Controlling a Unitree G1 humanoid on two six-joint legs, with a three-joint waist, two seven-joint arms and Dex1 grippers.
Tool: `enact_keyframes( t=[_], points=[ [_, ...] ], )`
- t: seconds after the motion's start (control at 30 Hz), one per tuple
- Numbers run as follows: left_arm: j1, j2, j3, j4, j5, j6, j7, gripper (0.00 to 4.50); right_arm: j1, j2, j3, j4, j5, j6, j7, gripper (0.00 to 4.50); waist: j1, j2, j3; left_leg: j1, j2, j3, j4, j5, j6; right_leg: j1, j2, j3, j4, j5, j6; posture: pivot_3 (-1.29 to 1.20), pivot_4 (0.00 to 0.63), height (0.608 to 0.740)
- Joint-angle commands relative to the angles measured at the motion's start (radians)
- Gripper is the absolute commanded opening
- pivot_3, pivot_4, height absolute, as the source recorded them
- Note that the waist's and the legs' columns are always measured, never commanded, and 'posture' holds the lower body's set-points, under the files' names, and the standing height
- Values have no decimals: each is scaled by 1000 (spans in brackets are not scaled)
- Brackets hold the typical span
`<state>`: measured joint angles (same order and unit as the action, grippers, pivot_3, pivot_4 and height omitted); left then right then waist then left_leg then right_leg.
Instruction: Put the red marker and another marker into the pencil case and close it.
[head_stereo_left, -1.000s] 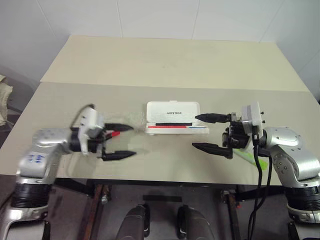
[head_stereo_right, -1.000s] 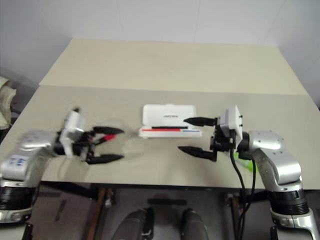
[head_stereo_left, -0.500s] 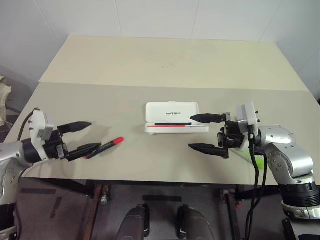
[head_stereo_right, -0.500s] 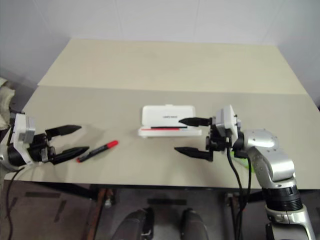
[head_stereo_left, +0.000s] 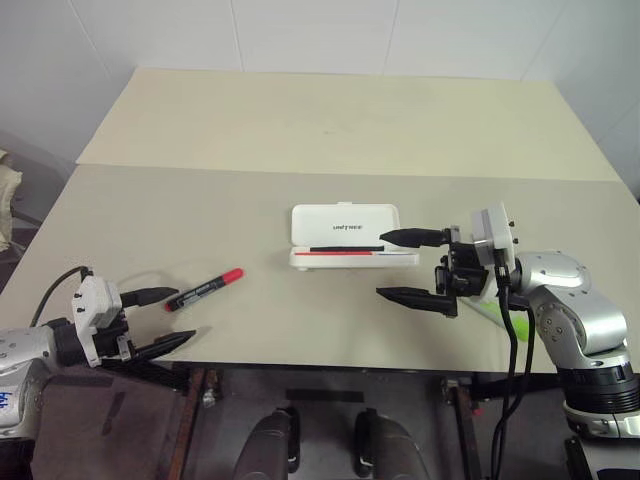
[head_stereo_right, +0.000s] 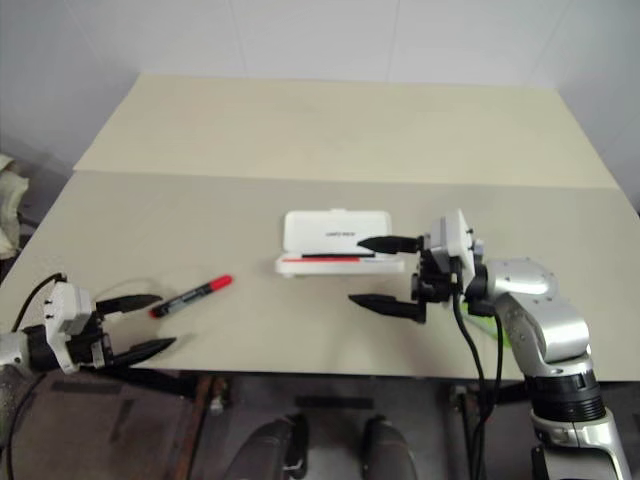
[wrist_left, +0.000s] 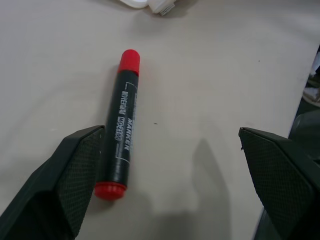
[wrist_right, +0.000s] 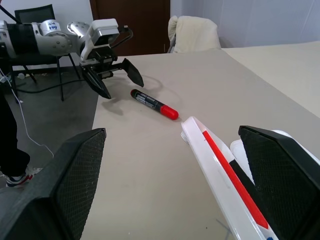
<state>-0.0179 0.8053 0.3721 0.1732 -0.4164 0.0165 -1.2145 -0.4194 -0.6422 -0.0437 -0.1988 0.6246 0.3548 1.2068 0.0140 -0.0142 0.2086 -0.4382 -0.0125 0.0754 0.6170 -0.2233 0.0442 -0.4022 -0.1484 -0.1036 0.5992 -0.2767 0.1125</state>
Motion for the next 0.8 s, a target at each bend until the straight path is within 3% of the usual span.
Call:
enact_keyframes(
  t=[0.03, 0.43, 0.8],
  points=[
    [-47, -11, -9, 74, 28, -88, 12, 4486, 4, -11, -24, -55, 22, 8, -15, 4500, 0, 0, 0, 0, 0, 0, 0, 0, 0, -1, 0, 0, 0, 0, 0, 0, 150, 740],
    [-166, -50, -109, 270, 67, -174, -6, 4486, 39, -31, -49, -109, 42, 32, -49, 4500, -2, -1, 0, 0, 1, 6, 3, 0, 0, -5, 0, 0, 8, 0, 0, 0, 150, 740],
    [-204, -94, -141, 332, 85, -219, 3, 737, 78, -40, -71, -142, 54, 41, -75, 4500, 1, -1, -1, 0, 3, 8, 8, 0, 1, -5, 0, 1, 11, 2, -2, 0, 150, 740]
  ],
)
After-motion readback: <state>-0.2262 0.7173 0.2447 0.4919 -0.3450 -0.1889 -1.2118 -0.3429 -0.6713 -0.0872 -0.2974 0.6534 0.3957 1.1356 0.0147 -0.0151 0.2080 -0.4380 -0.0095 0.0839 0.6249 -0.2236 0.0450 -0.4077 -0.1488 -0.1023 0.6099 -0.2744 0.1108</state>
